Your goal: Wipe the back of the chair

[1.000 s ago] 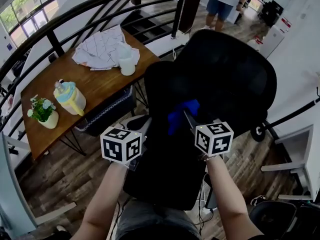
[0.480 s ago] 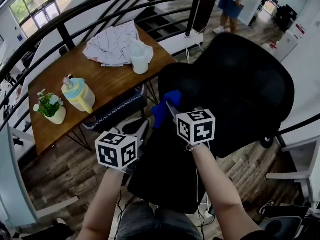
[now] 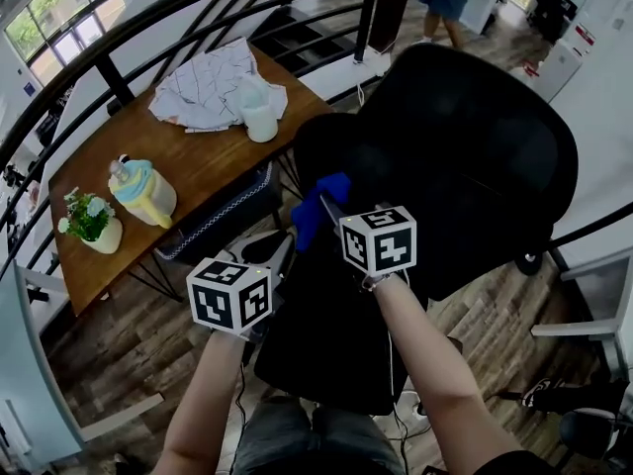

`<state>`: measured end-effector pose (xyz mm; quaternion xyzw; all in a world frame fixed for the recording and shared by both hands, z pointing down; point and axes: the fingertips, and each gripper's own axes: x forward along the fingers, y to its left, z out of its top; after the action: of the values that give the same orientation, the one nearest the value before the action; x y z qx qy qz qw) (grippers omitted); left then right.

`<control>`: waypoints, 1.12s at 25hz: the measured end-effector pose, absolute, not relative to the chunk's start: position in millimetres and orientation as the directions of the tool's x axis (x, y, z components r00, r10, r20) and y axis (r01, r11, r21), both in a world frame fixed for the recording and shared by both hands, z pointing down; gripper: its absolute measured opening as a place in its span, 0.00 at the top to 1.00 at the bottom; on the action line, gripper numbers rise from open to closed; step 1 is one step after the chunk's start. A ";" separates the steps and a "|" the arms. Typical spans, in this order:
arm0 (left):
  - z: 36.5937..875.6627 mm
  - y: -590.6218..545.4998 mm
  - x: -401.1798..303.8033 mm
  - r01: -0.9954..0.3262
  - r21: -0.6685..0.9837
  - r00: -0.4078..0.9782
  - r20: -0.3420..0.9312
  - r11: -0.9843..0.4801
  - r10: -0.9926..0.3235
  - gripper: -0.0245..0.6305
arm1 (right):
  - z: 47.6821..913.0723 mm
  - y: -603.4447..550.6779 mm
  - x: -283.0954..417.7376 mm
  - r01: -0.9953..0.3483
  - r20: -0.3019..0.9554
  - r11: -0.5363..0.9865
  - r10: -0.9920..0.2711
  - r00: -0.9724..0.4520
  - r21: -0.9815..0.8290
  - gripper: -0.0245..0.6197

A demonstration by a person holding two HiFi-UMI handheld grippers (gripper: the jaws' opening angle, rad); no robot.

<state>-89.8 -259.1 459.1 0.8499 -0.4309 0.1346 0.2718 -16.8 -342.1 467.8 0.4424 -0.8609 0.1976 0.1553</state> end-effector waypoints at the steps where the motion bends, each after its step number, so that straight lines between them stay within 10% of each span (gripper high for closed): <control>1: 460.0 -258.4 -85.8 -0.801 0.346 0.599 0.465 -0.489 -0.652 0.89 | 469.9 -340.5 -12.2 -0.826 0.444 0.524 -0.702 -0.557 -0.208 0.77; 28: 466.2 -227.0 59.1 -0.662 0.333 0.730 0.491 -0.671 -0.476 0.89 | 487.9 -276.2 180.9 -0.939 0.469 0.225 -0.821 -0.326 -0.259 0.77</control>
<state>59.1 -227.0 466.2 0.8953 -0.3179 0.1847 0.2515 180.9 -276.2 487.9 0.5688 -0.7738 0.2534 0.1167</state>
